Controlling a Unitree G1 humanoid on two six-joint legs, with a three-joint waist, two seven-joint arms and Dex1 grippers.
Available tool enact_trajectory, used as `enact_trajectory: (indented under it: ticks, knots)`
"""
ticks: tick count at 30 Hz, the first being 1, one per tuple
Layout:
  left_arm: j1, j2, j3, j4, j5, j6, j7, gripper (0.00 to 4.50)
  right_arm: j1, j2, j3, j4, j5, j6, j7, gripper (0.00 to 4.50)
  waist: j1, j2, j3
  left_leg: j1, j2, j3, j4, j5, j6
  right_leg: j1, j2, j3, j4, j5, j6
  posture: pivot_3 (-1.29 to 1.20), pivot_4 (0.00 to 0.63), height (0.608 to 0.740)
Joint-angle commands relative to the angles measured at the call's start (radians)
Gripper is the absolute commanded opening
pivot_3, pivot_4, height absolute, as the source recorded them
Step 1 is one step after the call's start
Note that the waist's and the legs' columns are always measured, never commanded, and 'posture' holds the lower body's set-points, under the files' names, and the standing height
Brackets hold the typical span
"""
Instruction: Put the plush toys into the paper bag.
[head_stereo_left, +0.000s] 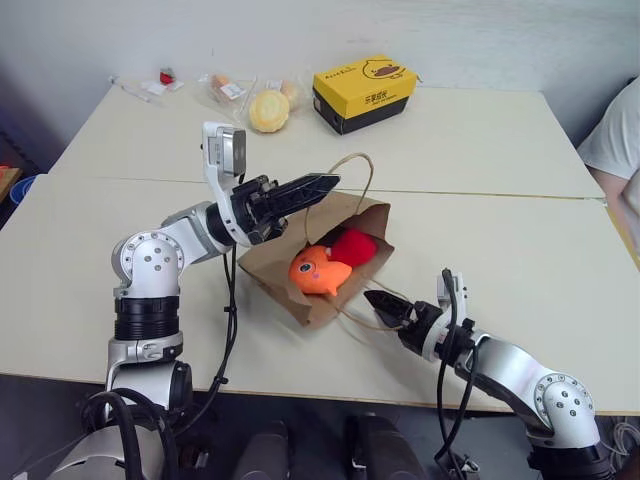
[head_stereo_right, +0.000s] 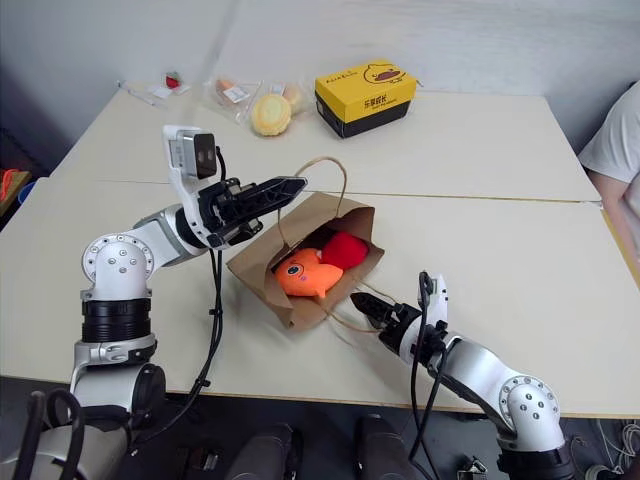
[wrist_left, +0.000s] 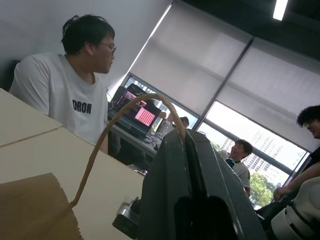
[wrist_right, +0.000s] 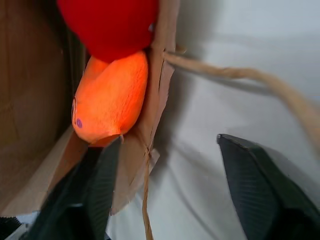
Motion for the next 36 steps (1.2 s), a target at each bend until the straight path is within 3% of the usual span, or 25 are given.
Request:
enact_trajectory:
  ticks: [1, 6, 9, 15, 19, 24, 29, 36]
  knots:
    - [-0.006, 0.004, 0.017, -0.016, -0.008, -0.021, -0.008, 0.0, 0.0, -0.023, -0.03, -0.041, 0.001, 0.007, 0.044, 1.7, -0.001, 0.0, 0.0, 0.0, 0.0, 0.0, 0.0, 0.0, 0.0, 0.0, 0.0, 0.0, 0.0, 0.0, 0.0, 0.0, 0.15, 0.74]
    - [-0.006, -0.004, 0.017, -0.016, 0.015, -0.066, -0.002, 0.0, -0.011, -0.062, -0.083, -0.114, 0.053, 0.024, 0.159, 0.01, -0.002, 0.0, 0.0, 0.0, 0.0, 0.0, 0.0, -0.001, 0.001, 0.0, 0.0, 0.0, -0.001, 0.0, 0.0, 0.0, 0.15, 0.74]
    - [-0.015, -0.025, 0.019, -0.021, 0.036, -0.125, 0.009, 0.0, -0.043, -0.066, -0.15, -0.175, 0.072, 0.024, 0.272, 0.01, -0.001, 0.0, 0.0, 0.0, 0.0, 0.0, 0.0, -0.001, 0.001, 0.0, 0.0, 0.0, -0.001, 0.0, 0.0, 0.0, 0.15, 0.74]
    - [-0.074, -0.051, 0.031, 0.038, 0.069, -0.219, 0.017, 0.0, -0.229, -0.118, -0.275, -0.138, 0.072, 0.021, 0.359, 0.01, 0.0, 0.0, 0.0, 0.0, 0.0, 0.0, 0.0, -0.001, 0.001, 0.0, 0.0, 0.0, -0.001, 0.0, 0.001, 0.0, 0.15, 0.74]
    - [-0.11, -0.052, 0.046, 0.111, 0.131, -0.31, 0.042, 0.0, -0.402, -0.139, -0.32, -0.048, 0.072, 0.056, 0.352, 0.01, 0.0, 0.0, 0.0, 0.0, 0.0, 0.0, 0.001, -0.001, 0.002, 0.0, 0.0, 0.0, -0.002, 0.001, 0.001, 0.0, 0.15, 0.74]
    - [-0.107, -0.026, 0.057, 0.195, 0.2, -0.388, 0.035, 0.0, -0.566, -0.13, -0.286, 0.06, 0.072, 0.119, 0.286, 0.01, -0.002, 0.0, 0.0, -0.001, 0.0, 0.001, 0.0, -0.001, 0.001, -0.001, 0.0, 0.0, -0.001, 0.001, 0.001, 0.0, 0.15, 0.74]
    - [-0.04, -0.02, 0.009, 0.186, 0.275, -0.43, 0.022, 0.0, -0.59, -0.114, -0.214, 0.134, 0.033, 0.108, 0.254, 0.01, -0.002, 0.001, 0.0, -0.002, 0.0, 0.001, 0.0, -0.001, 0.002, -0.001, -0.001, 0.0, -0.001, 0.001, 0.001, 0.0, 0.15, 0.74]
    - [0.005, -0.057, -0.013, 0.139, 0.308, -0.468, 0.033, 0.0, -0.547, -0.038, -0.192, 0.195, -0.211, 0.036, 0.274, 0.01, 0.002, 0.001, 0.0, -0.005, 0.0, 0.0, 0.001, -0.001, 0.002, -0.002, -0.002, -0.002, -0.002, 0.002, 0.003, 0.0, 0.15, 0.74]
